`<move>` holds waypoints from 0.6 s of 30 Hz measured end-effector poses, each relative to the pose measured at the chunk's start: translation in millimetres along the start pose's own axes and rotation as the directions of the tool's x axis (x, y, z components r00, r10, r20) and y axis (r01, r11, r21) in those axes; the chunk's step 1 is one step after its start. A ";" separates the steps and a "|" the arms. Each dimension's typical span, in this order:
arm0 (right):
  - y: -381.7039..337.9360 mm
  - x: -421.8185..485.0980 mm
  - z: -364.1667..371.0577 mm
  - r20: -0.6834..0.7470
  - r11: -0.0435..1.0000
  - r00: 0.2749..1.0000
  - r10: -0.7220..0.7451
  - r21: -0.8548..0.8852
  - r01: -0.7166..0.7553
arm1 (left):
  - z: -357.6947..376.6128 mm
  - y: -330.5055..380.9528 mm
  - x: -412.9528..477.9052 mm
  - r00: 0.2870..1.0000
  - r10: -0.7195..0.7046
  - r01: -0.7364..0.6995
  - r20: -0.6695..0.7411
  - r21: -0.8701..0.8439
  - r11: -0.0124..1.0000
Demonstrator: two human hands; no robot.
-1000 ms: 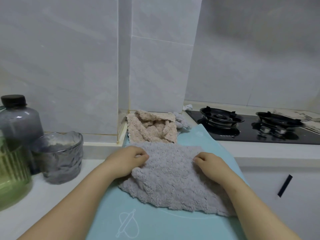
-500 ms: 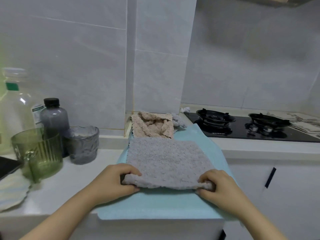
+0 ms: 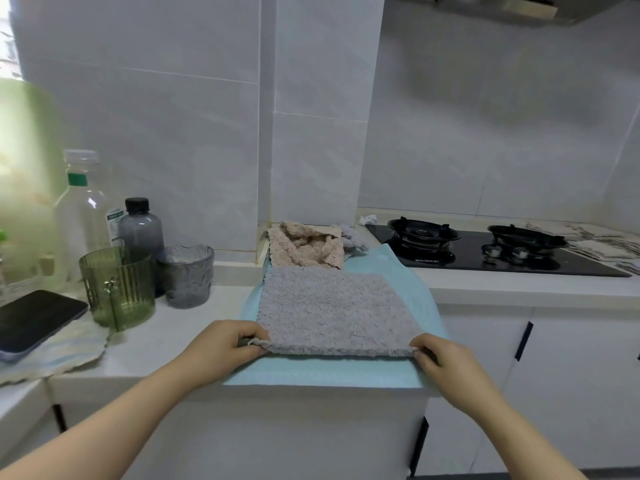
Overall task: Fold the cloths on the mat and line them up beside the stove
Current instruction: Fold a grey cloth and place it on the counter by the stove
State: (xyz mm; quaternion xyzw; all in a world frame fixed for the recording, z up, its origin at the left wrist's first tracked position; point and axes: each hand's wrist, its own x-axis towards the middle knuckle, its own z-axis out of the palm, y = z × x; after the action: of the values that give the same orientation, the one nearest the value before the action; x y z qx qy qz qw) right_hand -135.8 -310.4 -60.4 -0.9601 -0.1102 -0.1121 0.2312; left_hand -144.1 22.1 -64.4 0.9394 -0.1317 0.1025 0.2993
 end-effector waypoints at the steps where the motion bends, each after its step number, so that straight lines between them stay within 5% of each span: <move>1: -1.5 -2.1 -2.4 0.010 1.000 1.000 -0.002 0.001 0.002 | -3.1 2.2 -1.7 1.000 0.007 -0.007 -0.001 0.027 1.000; 6: -5.0 -4.4 -15.9 0.076 0.989 0.997 0.027 0.142 -0.038 | -18.5 7.1 -4.6 0.998 -0.009 0.005 -0.063 -0.053 0.999; 12: -10.0 4.4 -35.0 0.320 0.931 0.947 0.032 0.336 -0.145 | -39.5 13.1 -1.8 0.997 -0.048 0.067 0.068 -0.307 0.949; 18: -6.9 42.5 -39.3 0.033 0.873 0.987 0.157 0.462 -0.154 | -32.2 12.1 35.9 0.977 -0.205 0.208 0.060 -0.478 0.853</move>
State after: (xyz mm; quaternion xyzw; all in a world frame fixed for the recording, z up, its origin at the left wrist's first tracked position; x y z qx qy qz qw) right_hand -103.7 -316.0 -12.1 -0.8827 -0.0557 -0.0663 0.4620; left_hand -117.7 24.9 -22.4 0.8443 -0.0524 0.0307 0.5323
